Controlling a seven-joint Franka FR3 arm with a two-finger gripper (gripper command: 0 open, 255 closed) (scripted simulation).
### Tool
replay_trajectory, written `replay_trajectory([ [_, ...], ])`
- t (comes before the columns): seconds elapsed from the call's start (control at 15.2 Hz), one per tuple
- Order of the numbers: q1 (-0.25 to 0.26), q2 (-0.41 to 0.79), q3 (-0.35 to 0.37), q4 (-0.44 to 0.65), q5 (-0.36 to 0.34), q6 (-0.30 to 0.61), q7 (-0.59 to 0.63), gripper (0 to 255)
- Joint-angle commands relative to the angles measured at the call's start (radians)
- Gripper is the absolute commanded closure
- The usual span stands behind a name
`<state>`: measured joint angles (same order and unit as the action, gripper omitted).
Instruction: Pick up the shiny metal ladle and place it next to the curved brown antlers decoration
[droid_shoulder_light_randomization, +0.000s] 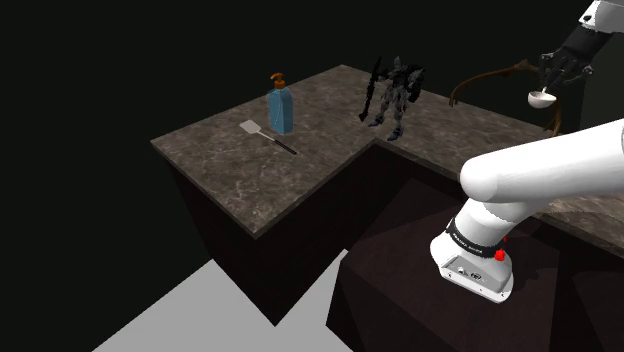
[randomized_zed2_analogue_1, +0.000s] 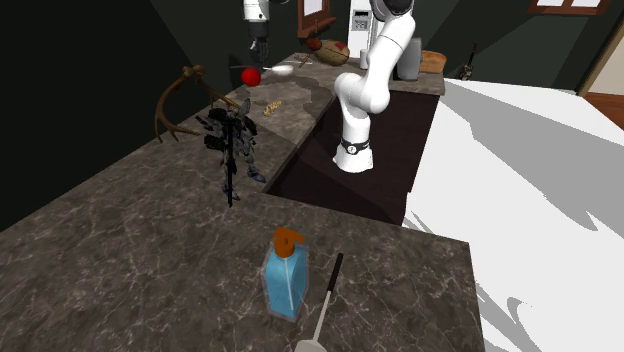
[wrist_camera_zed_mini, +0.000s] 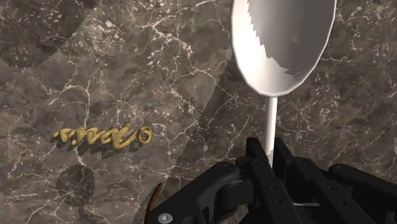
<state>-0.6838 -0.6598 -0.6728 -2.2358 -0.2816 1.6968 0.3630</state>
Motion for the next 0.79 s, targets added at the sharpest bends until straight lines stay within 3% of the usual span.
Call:
replay_trajectory([
  [0.0,-0.003,-0.003,-0.007,-0.028,-0.006,0.026,0.000,255],
  [0.73,-0.012,0.005,-0.057,-0.163,-0.038,0.171,-0.005,255],
])
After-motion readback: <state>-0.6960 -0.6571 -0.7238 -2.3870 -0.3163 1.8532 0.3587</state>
